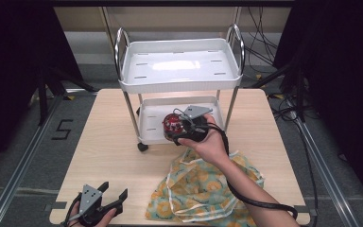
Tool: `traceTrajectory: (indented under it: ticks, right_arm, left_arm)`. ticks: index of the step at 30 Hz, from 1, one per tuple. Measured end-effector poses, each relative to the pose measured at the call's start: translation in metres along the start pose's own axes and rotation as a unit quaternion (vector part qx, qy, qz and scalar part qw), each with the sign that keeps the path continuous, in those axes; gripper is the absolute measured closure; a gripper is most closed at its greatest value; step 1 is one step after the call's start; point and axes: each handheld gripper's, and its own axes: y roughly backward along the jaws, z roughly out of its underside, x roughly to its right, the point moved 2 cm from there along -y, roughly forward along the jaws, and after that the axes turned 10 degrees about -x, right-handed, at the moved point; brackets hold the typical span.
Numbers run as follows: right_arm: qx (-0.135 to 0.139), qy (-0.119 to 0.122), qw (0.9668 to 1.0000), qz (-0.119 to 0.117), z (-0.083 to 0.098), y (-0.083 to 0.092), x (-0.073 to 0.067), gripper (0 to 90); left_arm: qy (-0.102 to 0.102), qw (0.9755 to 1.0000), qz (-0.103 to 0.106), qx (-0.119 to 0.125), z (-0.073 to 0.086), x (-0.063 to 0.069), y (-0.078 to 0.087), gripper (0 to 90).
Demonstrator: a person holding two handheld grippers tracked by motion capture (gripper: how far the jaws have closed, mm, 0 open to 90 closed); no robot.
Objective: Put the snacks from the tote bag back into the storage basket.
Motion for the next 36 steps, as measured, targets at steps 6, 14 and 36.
traceTrajectory:
  ticks: [6,14,36]
  right_arm:
    - [-0.004,-0.004,1.0,-0.004,-0.003,-0.003,-0.001,26.1]
    - [0.002,0.006,1.0,0.005,-0.008,-0.011,-0.002,26.0]
    - [-0.007,-0.002,1.0,-0.003,-0.015,-0.025,-0.005,26.1]
  left_arm:
    - [0.002,1.0,0.001,0.002,0.0,0.0,0.0,25.7]
    - [0.002,1.0,0.002,0.001,0.0,0.0,0.0,25.7]
    - [0.003,1.0,0.003,0.004,-0.001,0.0,0.0,25.7]
